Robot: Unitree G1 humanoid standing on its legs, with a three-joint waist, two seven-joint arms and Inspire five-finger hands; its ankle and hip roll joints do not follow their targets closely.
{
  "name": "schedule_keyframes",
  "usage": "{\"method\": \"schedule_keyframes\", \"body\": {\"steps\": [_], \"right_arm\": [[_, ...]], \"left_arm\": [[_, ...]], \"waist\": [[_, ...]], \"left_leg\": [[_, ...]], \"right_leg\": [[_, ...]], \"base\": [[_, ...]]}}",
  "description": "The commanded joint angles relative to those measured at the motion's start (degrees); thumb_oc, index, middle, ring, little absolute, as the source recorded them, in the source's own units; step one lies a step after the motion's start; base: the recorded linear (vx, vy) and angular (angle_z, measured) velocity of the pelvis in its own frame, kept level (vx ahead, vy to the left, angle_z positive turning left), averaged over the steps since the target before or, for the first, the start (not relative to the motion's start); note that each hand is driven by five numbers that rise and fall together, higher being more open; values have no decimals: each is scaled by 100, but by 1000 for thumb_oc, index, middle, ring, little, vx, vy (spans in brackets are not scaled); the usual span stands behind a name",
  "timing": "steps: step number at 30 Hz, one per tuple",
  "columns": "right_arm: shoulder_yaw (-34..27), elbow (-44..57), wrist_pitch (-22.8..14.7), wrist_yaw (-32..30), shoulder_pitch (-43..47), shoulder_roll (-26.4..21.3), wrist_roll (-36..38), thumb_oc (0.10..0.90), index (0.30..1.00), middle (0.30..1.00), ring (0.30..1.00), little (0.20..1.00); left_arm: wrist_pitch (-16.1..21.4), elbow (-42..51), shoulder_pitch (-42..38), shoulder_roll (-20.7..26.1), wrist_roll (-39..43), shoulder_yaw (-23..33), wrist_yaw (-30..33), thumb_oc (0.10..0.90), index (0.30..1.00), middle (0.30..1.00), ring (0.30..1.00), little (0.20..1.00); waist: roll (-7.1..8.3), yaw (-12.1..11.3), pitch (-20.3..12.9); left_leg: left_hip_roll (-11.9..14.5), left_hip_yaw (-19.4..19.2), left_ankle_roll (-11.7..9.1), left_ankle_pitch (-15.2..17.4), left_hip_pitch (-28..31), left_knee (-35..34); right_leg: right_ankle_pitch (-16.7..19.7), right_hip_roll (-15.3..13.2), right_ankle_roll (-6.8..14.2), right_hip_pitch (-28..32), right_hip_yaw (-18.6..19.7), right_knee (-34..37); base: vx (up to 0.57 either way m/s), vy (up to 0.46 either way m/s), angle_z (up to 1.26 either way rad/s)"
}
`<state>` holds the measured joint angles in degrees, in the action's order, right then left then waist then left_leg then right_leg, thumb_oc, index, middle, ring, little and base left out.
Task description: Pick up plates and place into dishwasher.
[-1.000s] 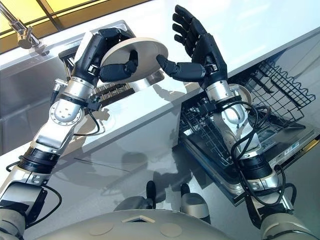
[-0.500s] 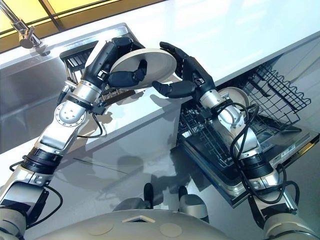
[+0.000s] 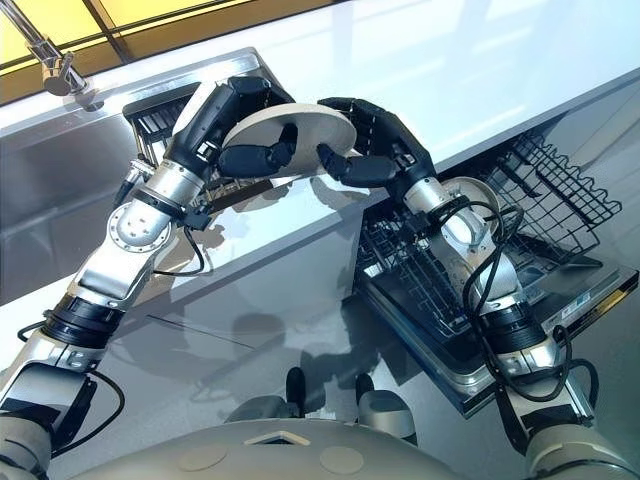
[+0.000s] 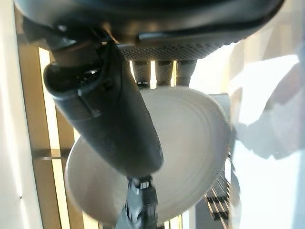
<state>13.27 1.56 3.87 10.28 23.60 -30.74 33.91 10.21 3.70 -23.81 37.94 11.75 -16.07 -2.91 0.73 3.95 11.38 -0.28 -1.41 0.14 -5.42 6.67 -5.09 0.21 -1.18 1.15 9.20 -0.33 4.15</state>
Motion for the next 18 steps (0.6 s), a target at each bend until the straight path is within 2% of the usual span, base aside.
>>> {"method": "schedule_keyframes", "body": {"steps": [1,5,10,15,18], "right_arm": [[267,701,-605,503,405,256,292,100,300,300,300,200],[247,725,-519,550,409,227,358,100,300,300,300,200],[327,654,-462,574,439,206,431,100,300,300,300,200],[420,540,-360,631,473,144,712,100,300,300,300,200],[436,513,-249,691,462,80,700,100,300,300,300,200]], "left_arm": [[77,-184,-443,-261,198,-256,-79,100,300,300,300,200],[30,-347,-282,-366,461,-309,-488,100,300,300,300,200],[-125,-472,-272,-513,1094,-672,-1377,100,300,300,300,200],[-111,-628,-394,-434,1230,-871,-1351,100,300,300,300,200],[-45,-672,-405,-373,1206,-824,-1119,100,300,300,300,200]], "waist": [[-50,46,-688],[-64,58,-690],[-90,99,-686],[-103,149,-682],[-94,155,-675]], "left_leg": [[-47,-199,127,634,149,98],[-31,-228,126,637,144,116],[-2,-252,122,648,153,143],[11,-272,123,654,169,156],[22,-284,119,654,163,174]], "right_leg": [[-167,220,198,-381,-87,-437],[-171,236,186,-383,-76,-432],[-164,248,175,-363,-45,-415],[-187,263,165,-354,-26,-441],[-200,263,159,-357,-44,-461]], "base": [[8,-35,-5],[9,-28,-11],[13,-19,-7],[6,-3,-2],[-1,0,-1]]}}
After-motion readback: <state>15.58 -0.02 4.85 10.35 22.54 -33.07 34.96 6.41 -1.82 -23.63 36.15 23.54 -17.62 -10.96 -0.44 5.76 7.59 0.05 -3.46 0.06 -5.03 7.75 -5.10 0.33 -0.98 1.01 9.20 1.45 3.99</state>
